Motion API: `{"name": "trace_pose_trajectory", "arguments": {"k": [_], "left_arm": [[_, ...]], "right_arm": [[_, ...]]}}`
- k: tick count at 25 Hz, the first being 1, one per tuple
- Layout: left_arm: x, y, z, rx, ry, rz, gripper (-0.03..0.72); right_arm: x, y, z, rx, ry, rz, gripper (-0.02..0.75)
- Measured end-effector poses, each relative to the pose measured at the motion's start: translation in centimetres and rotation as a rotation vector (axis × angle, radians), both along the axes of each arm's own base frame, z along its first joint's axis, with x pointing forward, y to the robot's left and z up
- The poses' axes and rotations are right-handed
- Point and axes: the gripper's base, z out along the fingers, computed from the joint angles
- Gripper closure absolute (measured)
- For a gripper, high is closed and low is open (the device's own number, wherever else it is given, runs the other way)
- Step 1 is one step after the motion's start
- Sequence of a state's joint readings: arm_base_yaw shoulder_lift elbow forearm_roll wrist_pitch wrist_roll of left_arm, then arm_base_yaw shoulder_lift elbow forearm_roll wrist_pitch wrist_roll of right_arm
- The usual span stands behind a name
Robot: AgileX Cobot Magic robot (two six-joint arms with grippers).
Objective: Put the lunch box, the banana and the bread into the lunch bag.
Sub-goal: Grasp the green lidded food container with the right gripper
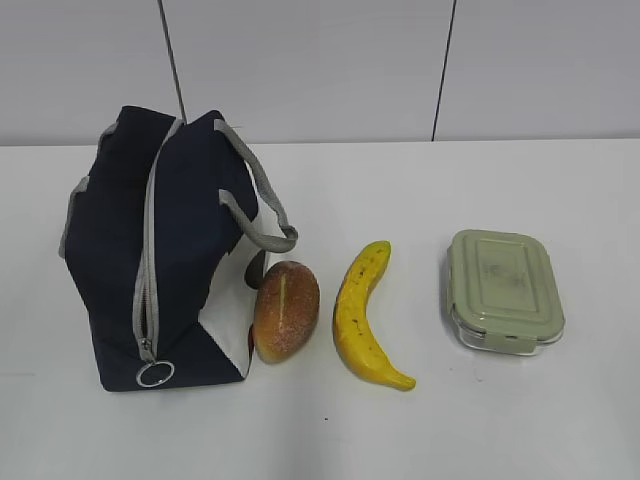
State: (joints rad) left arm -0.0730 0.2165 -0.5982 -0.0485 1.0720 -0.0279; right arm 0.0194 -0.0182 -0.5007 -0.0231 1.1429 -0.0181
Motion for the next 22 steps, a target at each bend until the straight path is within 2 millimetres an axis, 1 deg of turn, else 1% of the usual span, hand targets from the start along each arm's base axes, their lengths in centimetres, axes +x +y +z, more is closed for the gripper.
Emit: {"name": "trace_pose_trajectory", "arguments": {"k": [4,9,14,18,22], "left_arm": [[2.6,-0.2,1.7,0.002,0.060,0.000,0.449],[6.2,-0.5,3.3,-0.001,0.156,-0.003,0.449],[9.6,-0.9,5.0,-0.012,0.196,-0.006,0.449],[12.2,-1.4,5.8,-0.051,0.238,-0.019,0.449],[15.2,-2.0,5.9,-0.090,0.308,-0.031,0.449]], "right_arm": [[0.0,0.0,0.0,0.000,0.000,0.000,0.229],[0.0,0.0,0.0,0.000,0.000,0.000,0.229],[0.0,0.0,0.0,0.000,0.000,0.000,0.229],[0.0,0.0,0.0,0.000,0.000,0.000,0.229],[0.0,0.0,0.0,0.000,0.000,0.000,0.229]]}}
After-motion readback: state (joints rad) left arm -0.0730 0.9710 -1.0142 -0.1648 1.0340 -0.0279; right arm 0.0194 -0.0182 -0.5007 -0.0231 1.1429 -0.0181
